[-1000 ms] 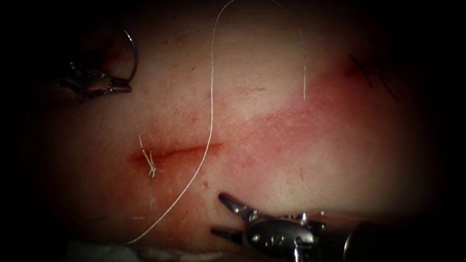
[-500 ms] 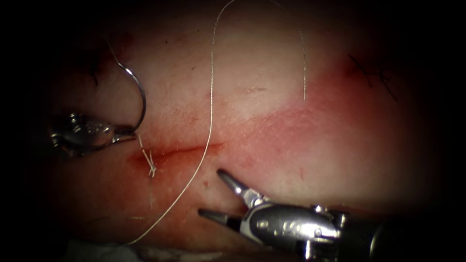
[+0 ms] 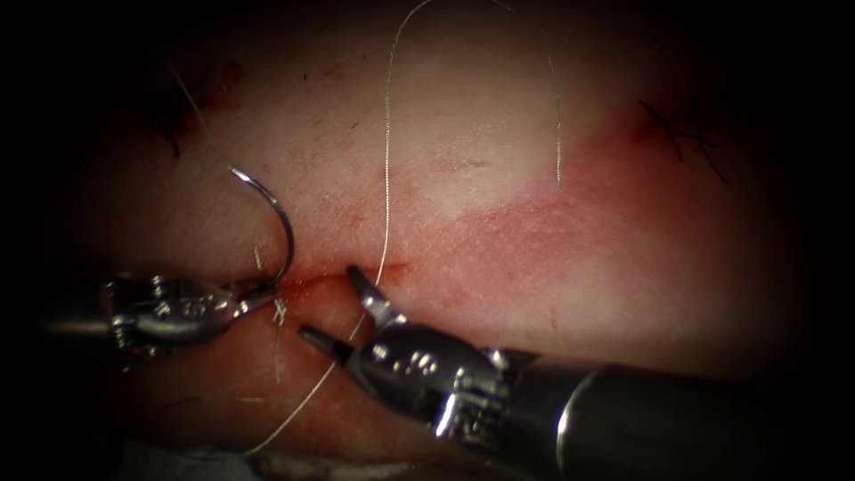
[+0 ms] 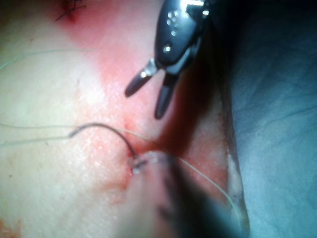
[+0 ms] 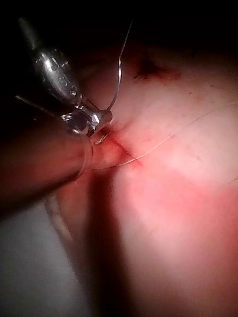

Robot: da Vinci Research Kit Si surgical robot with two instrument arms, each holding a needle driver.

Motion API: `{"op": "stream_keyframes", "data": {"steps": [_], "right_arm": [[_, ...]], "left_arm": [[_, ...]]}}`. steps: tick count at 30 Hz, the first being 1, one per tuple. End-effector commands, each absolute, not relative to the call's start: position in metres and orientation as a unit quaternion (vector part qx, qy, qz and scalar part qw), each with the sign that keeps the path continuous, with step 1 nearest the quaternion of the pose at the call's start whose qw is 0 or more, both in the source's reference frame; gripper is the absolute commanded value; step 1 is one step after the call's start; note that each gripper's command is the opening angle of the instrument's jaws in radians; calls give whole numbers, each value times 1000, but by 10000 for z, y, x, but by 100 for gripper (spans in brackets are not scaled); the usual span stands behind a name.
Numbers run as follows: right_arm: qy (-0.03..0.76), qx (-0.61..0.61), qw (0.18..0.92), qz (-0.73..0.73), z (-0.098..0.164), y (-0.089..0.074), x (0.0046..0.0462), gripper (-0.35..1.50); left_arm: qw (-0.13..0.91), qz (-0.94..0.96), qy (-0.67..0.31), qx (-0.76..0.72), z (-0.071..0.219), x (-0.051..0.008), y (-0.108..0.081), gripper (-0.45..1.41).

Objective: Wound Closure

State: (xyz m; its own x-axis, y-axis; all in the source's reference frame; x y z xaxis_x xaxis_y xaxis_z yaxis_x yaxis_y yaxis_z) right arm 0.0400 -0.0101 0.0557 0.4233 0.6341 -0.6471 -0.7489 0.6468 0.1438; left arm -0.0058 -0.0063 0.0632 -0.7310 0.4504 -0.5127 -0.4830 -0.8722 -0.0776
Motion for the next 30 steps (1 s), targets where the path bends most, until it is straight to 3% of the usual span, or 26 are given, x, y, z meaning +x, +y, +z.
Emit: {"op": "stream_keyframes", "data": {"steps": [1, 9, 30], "right_arm": [[346, -83, 838, 414, 560, -102, 417, 121], [337, -94, 827, 440, 543, -75, 431, 116], [281, -167, 847, 419, 553, -34, 454, 114]], "left_arm": [[237, 933, 40, -267, 636, -66, -68, -25], [214, 934, 78, -276, 626, -78, -66, -45], [219, 933, 94, -270, 625, -88, -72, -37]]}}
